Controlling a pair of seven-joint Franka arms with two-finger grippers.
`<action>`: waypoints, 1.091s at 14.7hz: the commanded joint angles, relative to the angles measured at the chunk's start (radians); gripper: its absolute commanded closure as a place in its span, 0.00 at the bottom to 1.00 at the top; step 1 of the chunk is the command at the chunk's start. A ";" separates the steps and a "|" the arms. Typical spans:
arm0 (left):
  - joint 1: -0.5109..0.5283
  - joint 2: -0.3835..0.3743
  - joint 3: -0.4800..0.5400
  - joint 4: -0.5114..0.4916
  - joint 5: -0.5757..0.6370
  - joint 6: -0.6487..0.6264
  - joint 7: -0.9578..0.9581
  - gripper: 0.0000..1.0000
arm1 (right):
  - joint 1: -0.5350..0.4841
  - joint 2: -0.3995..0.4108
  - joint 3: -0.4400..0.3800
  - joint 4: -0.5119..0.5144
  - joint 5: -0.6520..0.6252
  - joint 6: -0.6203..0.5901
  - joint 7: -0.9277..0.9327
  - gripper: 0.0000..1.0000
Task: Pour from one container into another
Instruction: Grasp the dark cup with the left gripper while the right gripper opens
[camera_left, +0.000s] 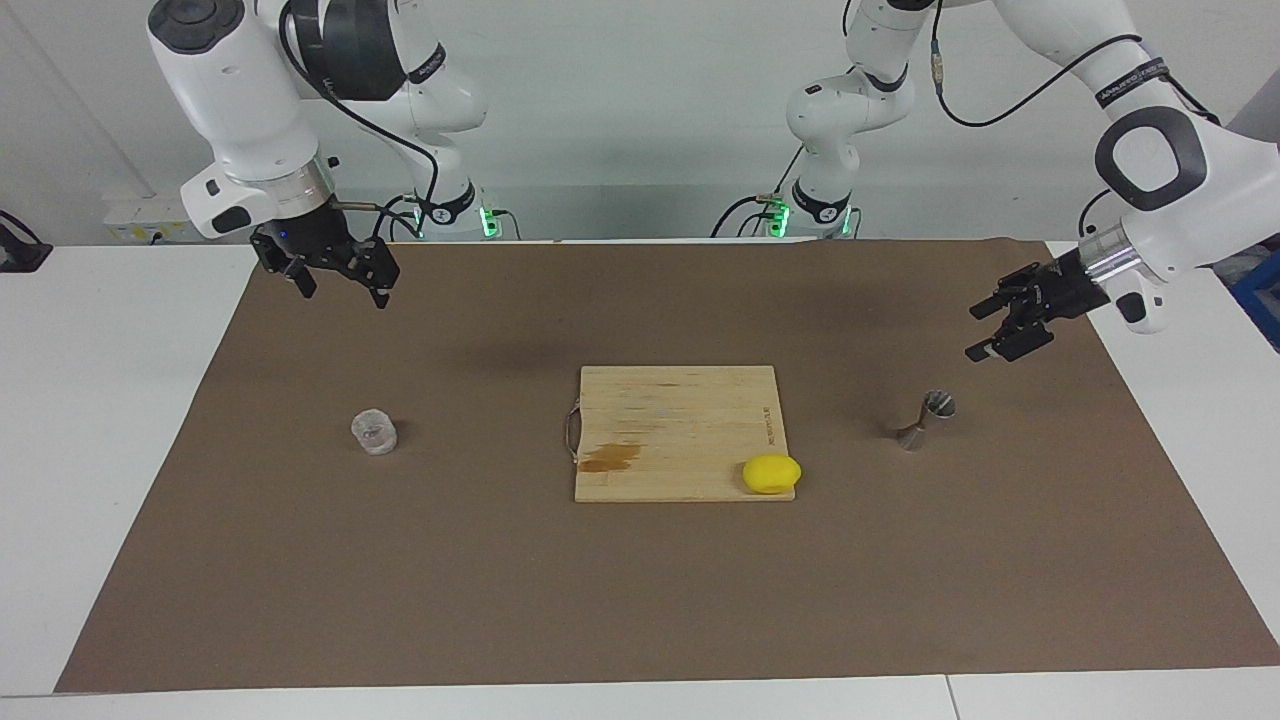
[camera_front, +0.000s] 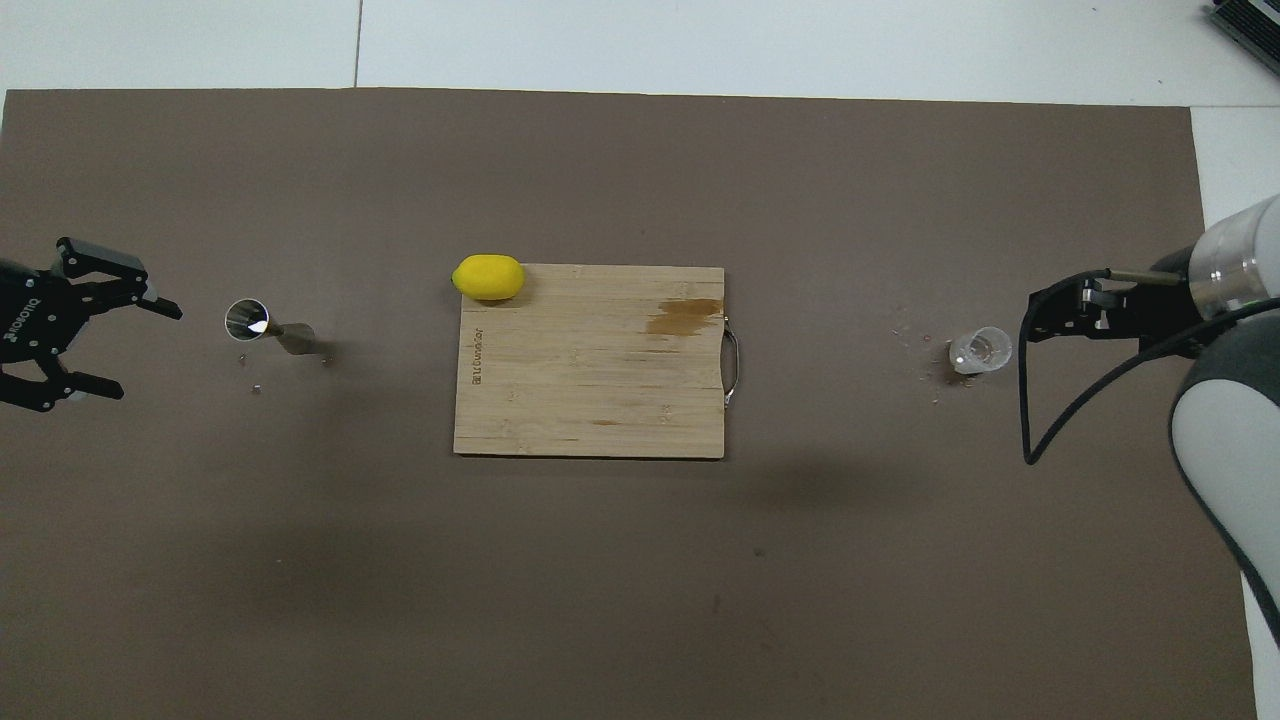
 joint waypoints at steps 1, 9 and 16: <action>0.060 -0.026 -0.007 -0.097 -0.129 0.053 -0.114 0.00 | -0.027 -0.021 0.004 -0.021 0.015 -0.006 -0.028 0.00; 0.145 0.010 -0.007 -0.292 -0.427 0.203 -0.182 0.00 | -0.025 -0.014 0.005 -0.025 0.015 0.008 0.067 0.09; 0.122 0.023 -0.009 -0.347 -0.570 0.312 -0.246 0.00 | -0.072 0.043 0.004 -0.025 0.093 0.042 0.441 0.08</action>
